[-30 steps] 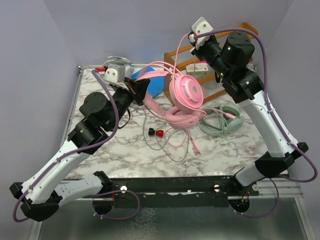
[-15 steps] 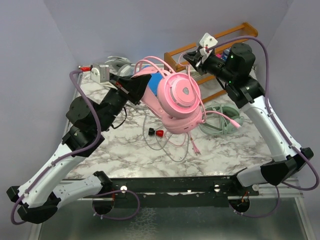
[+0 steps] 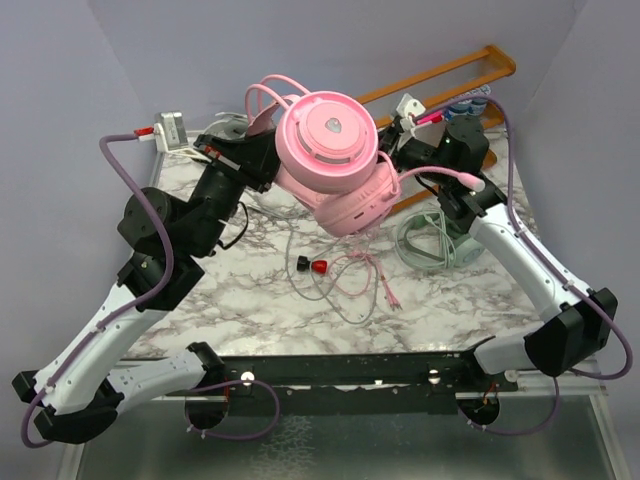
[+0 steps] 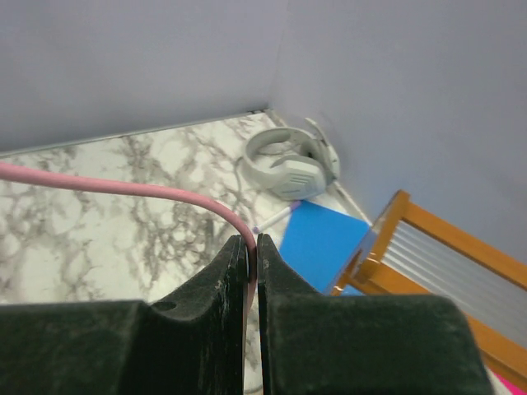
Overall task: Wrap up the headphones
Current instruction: Wrap the headphones cable around the headphones.
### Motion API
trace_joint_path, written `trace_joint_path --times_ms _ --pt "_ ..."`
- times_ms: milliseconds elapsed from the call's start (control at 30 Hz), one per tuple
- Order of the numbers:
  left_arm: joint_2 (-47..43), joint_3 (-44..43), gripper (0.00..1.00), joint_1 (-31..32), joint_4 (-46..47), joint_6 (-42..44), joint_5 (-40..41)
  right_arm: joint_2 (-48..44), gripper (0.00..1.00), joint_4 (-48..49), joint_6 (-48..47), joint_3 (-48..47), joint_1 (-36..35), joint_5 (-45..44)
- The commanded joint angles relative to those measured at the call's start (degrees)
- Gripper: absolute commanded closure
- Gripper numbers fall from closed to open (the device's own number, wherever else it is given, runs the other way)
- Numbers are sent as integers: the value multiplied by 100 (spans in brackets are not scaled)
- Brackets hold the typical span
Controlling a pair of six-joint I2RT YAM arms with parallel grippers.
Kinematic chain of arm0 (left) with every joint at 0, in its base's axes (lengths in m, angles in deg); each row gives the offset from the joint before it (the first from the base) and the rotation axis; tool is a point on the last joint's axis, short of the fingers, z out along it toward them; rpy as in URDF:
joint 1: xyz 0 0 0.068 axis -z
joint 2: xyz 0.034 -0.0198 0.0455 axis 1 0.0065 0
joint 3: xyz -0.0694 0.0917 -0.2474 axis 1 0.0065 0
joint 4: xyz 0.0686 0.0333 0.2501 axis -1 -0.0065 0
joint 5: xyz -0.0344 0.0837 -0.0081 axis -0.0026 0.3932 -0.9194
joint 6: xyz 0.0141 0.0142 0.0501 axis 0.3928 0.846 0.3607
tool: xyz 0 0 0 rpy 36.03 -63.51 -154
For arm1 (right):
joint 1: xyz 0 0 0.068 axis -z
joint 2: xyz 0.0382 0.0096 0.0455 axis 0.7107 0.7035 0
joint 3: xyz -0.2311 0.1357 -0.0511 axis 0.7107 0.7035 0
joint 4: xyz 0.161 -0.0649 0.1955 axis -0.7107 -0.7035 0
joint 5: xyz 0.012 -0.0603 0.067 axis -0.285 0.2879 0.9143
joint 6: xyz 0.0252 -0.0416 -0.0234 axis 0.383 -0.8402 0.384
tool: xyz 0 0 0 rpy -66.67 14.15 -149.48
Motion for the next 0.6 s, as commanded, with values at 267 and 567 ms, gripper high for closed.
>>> trace_joint_path --times_ms 267,567 --pt "471 -153 100 14 1252 -576 1972 365 93 -116 1149 115 -287 982" --pt "879 -382 100 18 819 -240 3293 -257 77 1715 2448 1177 -559 2046"
